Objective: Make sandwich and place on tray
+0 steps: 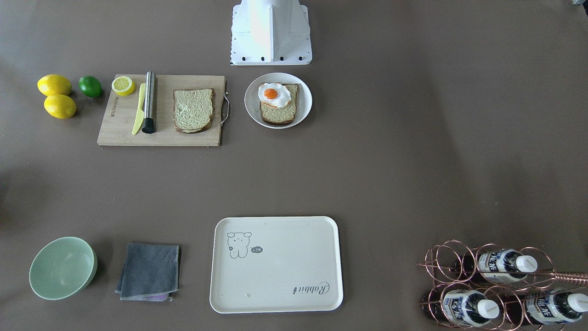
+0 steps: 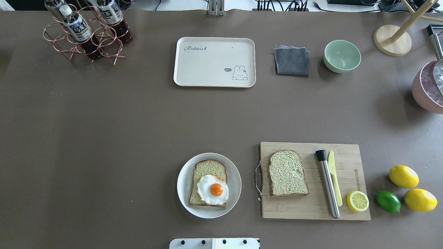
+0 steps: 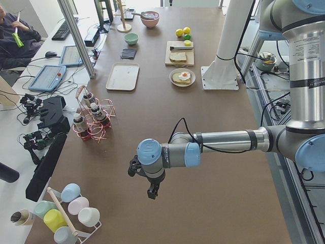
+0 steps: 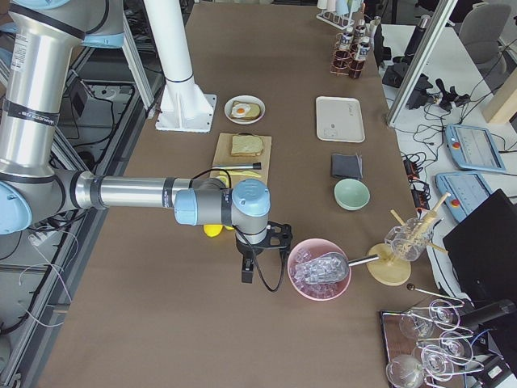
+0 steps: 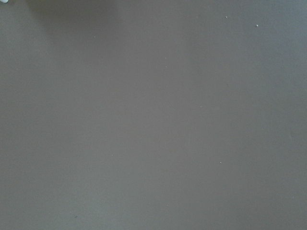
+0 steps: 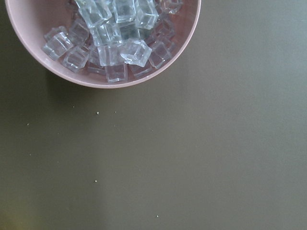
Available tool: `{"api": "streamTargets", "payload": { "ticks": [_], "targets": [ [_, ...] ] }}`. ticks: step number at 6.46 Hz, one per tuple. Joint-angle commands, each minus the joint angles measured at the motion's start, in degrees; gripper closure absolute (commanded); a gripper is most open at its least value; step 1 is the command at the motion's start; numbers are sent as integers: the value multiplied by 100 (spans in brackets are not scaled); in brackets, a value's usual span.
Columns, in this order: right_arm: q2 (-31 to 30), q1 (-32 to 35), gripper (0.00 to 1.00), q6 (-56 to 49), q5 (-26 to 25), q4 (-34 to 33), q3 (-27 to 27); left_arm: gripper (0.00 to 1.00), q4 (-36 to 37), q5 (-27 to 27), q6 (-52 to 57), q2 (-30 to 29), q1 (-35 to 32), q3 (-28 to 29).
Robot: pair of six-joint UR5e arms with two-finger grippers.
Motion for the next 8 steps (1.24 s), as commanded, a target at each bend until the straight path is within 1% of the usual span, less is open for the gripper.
{"api": "streamTargets", "payload": {
  "ticks": [1, 6, 7, 8],
  "targets": [
    [1, 0, 0, 0, 11, 0, 1, 2, 0, -34, 3, 0, 0, 6],
    [1, 0, 0, 0, 11, 0, 1, 2, -9, -43, -6, 0, 0, -3],
    [1, 0, 0, 9, 28, 0, 1, 2, -9, -69, -6, 0, 0, -11],
    [1, 0, 0, 9, 46, -8, 9, 2, 0, -208, -6, -26, 0, -12]
  ]
}}
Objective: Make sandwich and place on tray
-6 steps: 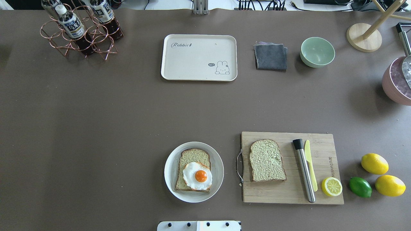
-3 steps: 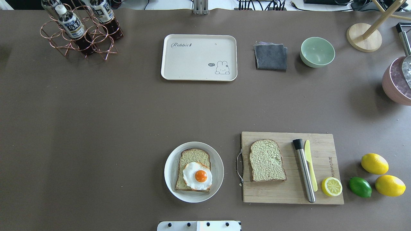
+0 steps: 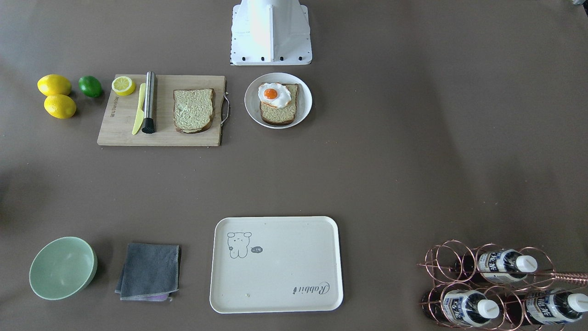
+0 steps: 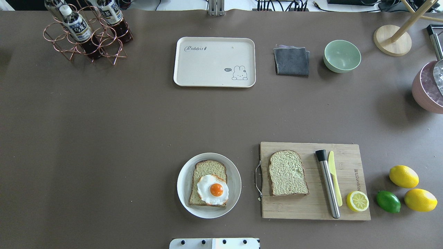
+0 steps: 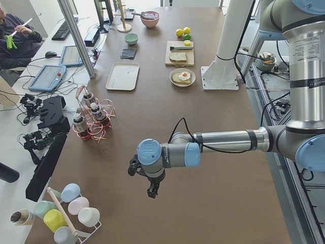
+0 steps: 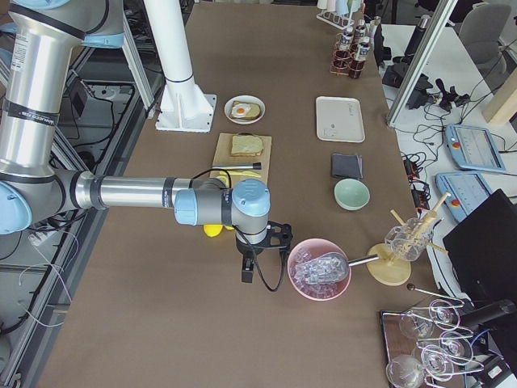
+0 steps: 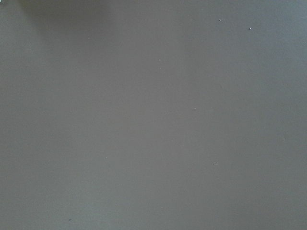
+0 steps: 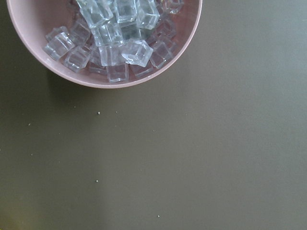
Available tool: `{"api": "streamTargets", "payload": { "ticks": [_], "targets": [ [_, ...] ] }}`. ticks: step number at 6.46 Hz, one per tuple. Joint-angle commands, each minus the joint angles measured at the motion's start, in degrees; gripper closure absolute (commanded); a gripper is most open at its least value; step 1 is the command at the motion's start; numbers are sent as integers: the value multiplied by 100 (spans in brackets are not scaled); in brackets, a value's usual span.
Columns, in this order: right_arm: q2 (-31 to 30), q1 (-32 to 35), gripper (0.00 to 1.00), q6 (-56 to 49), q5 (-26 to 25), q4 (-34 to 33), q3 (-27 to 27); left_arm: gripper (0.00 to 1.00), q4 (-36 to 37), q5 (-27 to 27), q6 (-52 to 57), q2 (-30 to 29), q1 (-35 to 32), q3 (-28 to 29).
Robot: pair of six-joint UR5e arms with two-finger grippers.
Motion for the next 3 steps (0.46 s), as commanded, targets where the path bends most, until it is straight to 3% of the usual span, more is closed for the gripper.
{"api": "streamTargets", "payload": {
  "ticks": [1, 3],
  "targets": [
    [35, 0, 0, 3, 28, -16, -2, 2, -28, -113, 17, -36, 0, 5],
    [52, 9, 0, -14, 439, 63, 50, 2, -3, -113, 0, -123, 18, -12]
  ]
}}
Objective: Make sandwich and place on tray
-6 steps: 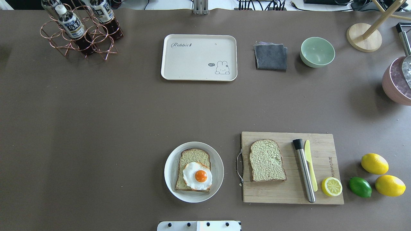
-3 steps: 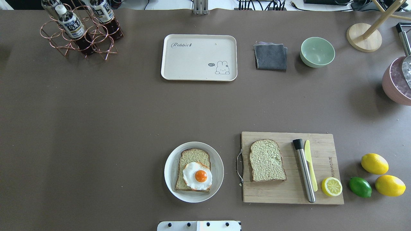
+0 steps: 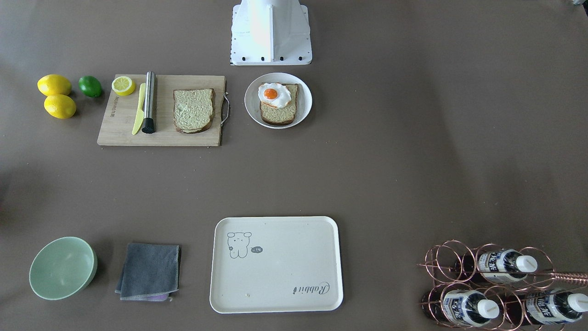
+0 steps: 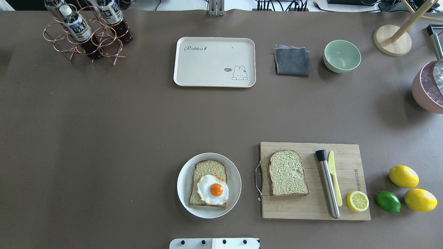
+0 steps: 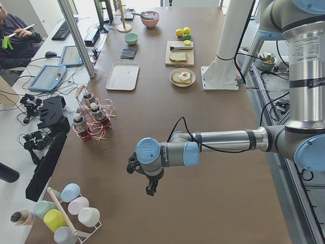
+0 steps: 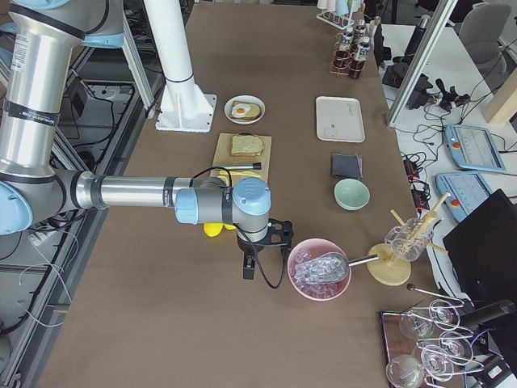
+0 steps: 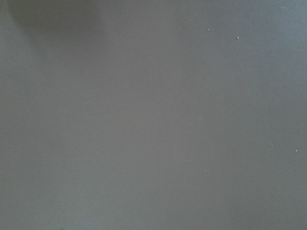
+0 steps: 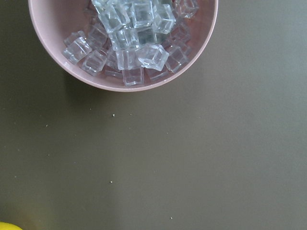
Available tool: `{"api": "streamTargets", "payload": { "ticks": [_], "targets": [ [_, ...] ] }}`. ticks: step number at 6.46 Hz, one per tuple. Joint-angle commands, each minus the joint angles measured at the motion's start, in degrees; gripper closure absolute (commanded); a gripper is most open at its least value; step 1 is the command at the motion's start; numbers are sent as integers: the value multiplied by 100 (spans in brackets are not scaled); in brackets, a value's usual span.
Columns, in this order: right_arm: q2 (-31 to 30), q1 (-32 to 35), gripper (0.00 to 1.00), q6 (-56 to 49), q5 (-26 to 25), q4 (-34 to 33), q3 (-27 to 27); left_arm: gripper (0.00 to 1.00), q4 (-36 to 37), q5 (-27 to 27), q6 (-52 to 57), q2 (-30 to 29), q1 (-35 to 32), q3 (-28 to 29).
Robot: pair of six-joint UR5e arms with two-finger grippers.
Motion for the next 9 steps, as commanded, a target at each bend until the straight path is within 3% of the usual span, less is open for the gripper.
{"api": "streamTargets", "payload": {
  "ticks": [1, 2, 5, 6, 8, 9],
  "targets": [
    [31, 6, 0, -5, 173, 104, 128, 2, 12, -5, -28, -79, 20, 4],
    [31, 6, 0, 3, 225, 626, 155, 2, -136, -109, -11, -88, 11, -13],
    [260, 6, 0, 4, 446, 921, 146, 2, -505, -713, -133, -543, 11, -4],
    [260, 6, 0, 134, 454, 1322, 146, 2, -794, -960, -151, -710, 11, -118],
    [286, -3, 0, 1002, 463, 2227, 94, 2, -2161, -1007, -1462, -1105, 264, -84],
    [295, -12, 0, 1005, 489, 2284, 94, 2, -2281, -981, -2166, -1212, 466, -153]
  ]
}}
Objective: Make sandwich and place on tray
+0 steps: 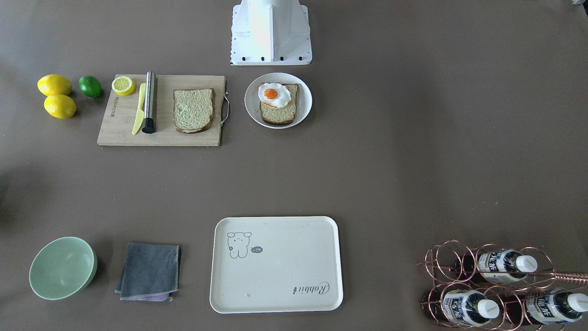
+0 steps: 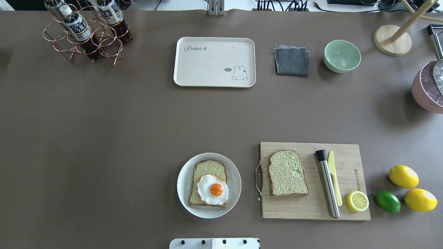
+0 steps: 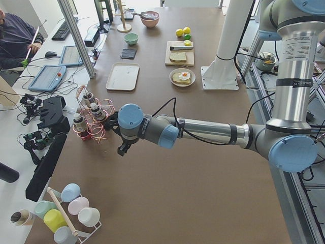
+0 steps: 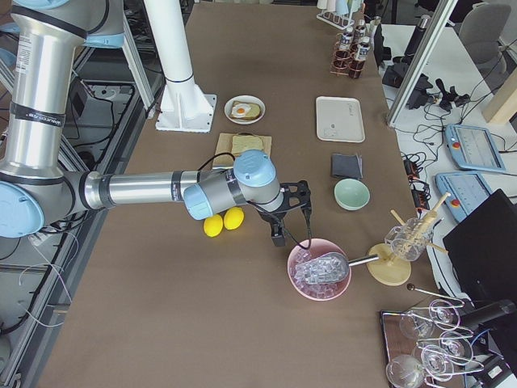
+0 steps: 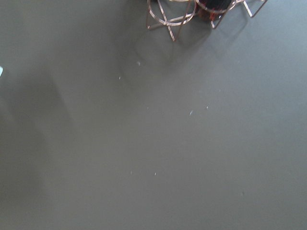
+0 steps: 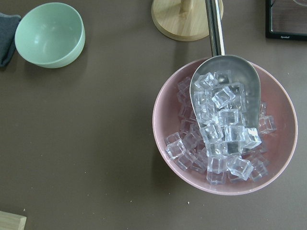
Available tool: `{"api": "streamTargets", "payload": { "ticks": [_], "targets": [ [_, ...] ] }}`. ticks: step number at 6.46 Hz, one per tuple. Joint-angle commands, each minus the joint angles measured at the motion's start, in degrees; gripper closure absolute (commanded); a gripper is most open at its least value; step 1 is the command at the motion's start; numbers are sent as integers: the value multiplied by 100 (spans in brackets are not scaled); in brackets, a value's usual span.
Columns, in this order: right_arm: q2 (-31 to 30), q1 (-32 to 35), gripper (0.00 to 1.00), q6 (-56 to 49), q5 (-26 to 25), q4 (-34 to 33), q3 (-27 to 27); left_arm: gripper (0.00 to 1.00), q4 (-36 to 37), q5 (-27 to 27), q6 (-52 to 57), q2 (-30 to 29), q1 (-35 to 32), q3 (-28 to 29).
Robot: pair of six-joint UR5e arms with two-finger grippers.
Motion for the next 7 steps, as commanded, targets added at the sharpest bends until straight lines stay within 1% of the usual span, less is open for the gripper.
{"api": "streamTargets", "payload": {
  "ticks": [1, 2, 3, 4, 5, 6, 7],
  "targets": [
    [20, -70, 0, 344, 24, 167, -19, 2, -461, 234, -1818, -200, 601, -226],
    [20, -279, 0, 1094, 24, 219, 51, 2, -540, 1124, -2803, -200, 1249, -637],
    [20, -664, 0, 1667, -45, 219, 269, 2, -550, 1715, -3892, -252, 2004, -1120],
    [20, -981, 0, 2247, -107, 228, 489, 2, -550, 1922, -4756, -453, 2473, -1316],
    [-6, -1324, 0, 2862, -238, 228, 752, 2, -576, 2272, -5382, -542, 2965, -1518],
    [-33, -1719, 0, 3329, -387, 228, 989, 2, -576, 2597, -6015, -769, 3492, -1607],
    [-33, -2227, 0, 4013, -719, 228, 1305, 2, -576, 3035, -6665, -1093, 4089, -1634]
  ]
}}
